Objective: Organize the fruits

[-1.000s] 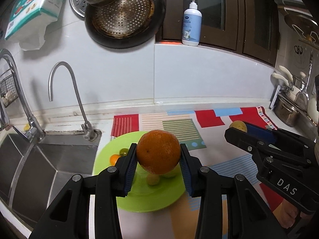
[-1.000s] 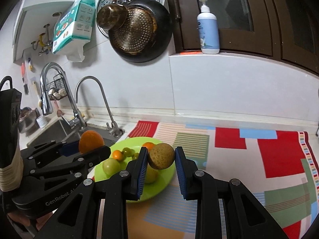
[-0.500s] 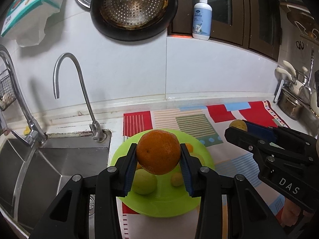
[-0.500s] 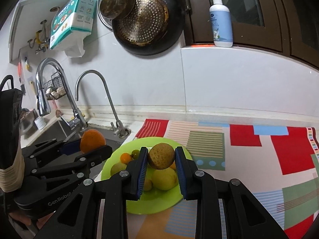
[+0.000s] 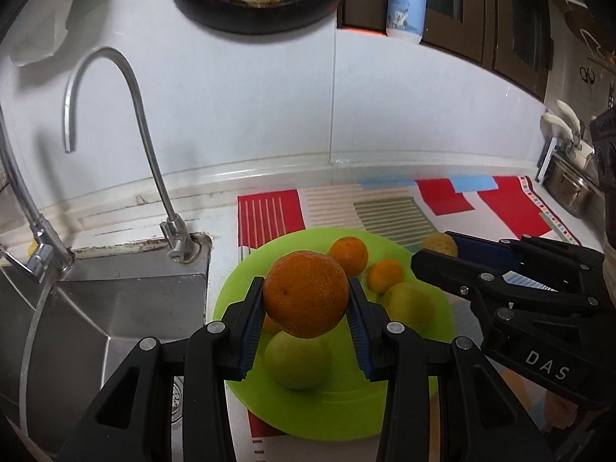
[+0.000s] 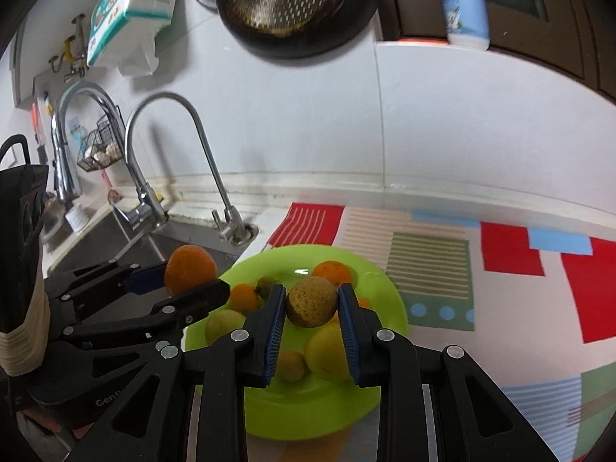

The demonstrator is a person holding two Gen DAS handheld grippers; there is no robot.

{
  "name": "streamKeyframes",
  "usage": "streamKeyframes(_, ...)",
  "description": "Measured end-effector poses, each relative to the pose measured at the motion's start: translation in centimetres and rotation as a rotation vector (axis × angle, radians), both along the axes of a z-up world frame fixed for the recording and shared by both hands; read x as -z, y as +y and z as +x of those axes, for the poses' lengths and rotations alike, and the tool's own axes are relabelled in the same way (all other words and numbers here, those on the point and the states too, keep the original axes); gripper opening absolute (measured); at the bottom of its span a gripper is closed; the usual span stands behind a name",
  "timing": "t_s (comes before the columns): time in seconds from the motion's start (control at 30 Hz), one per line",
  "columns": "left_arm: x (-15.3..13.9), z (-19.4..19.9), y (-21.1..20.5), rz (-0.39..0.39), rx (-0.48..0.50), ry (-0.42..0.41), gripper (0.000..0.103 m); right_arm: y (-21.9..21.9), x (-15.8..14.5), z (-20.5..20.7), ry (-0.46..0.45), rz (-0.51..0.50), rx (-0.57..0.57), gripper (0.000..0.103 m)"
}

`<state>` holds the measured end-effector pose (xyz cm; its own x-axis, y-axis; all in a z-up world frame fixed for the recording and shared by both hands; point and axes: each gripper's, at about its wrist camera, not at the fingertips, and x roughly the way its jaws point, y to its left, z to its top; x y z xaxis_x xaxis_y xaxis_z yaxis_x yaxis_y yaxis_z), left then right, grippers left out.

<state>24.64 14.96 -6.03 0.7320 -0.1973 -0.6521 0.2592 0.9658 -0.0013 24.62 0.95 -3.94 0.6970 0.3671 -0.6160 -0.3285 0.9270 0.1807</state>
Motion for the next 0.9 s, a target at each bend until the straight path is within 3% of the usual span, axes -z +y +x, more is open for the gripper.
streamKeyframes(0.47, 2.0, 1.7, -0.2, 0.017, 0.051, 0.029, 0.041, 0.7, 2.6, 2.1, 0.059, -0.014, -0.008, 0.029)
streamKeyframes(0.83, -0.4, -0.9, 0.6, 0.026, 0.009, -0.051, 0.057, 0.2, 1.0, 0.3, 0.016, -0.021, 0.025, 0.033)
streamKeyframes(0.9, -0.9, -1.8, 0.6, 0.026, 0.003, -0.067, 0.063, -0.1, 0.6, -0.5, 0.005, -0.026, 0.041, 0.036)
